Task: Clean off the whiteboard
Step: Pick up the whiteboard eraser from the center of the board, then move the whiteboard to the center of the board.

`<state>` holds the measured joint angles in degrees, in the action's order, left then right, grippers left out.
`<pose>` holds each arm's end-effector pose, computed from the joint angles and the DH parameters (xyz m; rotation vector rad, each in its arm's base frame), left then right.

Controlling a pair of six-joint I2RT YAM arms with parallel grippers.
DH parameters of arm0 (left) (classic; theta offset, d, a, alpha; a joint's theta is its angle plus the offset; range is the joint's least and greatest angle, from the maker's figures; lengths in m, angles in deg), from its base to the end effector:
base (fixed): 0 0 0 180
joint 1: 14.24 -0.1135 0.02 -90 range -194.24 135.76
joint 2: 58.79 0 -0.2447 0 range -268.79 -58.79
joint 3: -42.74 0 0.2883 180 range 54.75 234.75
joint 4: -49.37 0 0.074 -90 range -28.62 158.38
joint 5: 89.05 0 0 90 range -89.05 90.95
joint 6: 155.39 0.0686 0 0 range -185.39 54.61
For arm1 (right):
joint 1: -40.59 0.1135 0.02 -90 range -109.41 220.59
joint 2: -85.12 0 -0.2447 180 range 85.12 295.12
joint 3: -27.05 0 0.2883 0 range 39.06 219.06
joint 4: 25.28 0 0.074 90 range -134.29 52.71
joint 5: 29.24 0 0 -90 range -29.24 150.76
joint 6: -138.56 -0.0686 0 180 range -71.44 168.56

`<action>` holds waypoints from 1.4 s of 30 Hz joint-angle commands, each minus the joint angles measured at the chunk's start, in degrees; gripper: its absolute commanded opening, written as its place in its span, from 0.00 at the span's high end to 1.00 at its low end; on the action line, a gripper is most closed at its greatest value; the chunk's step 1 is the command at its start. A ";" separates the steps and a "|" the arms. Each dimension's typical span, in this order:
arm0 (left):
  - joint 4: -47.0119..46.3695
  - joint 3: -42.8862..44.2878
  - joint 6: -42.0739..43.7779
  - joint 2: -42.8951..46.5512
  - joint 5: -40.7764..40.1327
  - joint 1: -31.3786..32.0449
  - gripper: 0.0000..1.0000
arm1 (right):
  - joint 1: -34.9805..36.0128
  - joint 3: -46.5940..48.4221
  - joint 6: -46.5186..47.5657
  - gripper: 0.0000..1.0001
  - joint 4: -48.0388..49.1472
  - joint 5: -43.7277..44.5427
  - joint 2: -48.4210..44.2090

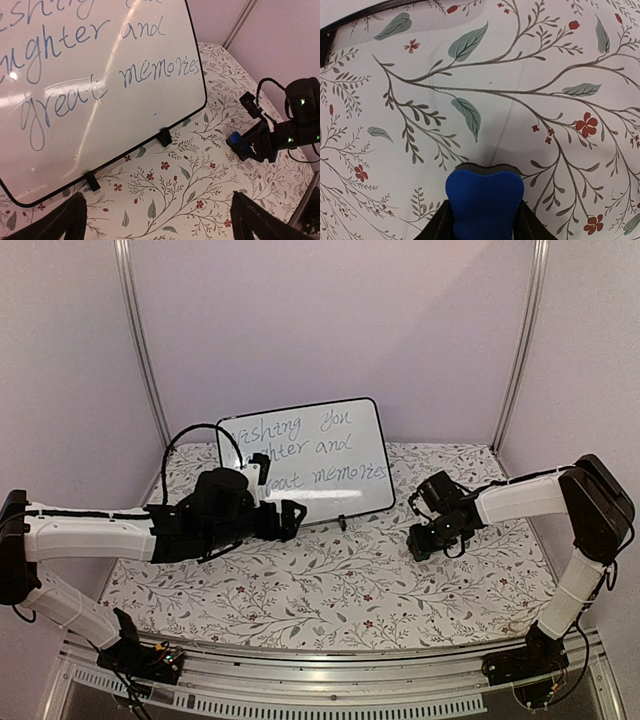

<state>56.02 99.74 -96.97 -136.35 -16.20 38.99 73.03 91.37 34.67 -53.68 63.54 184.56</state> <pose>0.2325 -0.2773 0.1874 0.2019 2.0708 -0.6220 0.3052 0.1900 0.0615 -0.4187 2.6590 0.1891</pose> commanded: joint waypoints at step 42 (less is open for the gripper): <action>23.23 17.84 4.04 8.93 7.65 -22.13 0.00 | -0.36 6.00 -0.20 0.82 1.93 -5.65 -33.17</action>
<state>74.88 116.90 -94.89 -128.15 -11.02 19.75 72.81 98.67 34.46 -56.25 62.49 154.53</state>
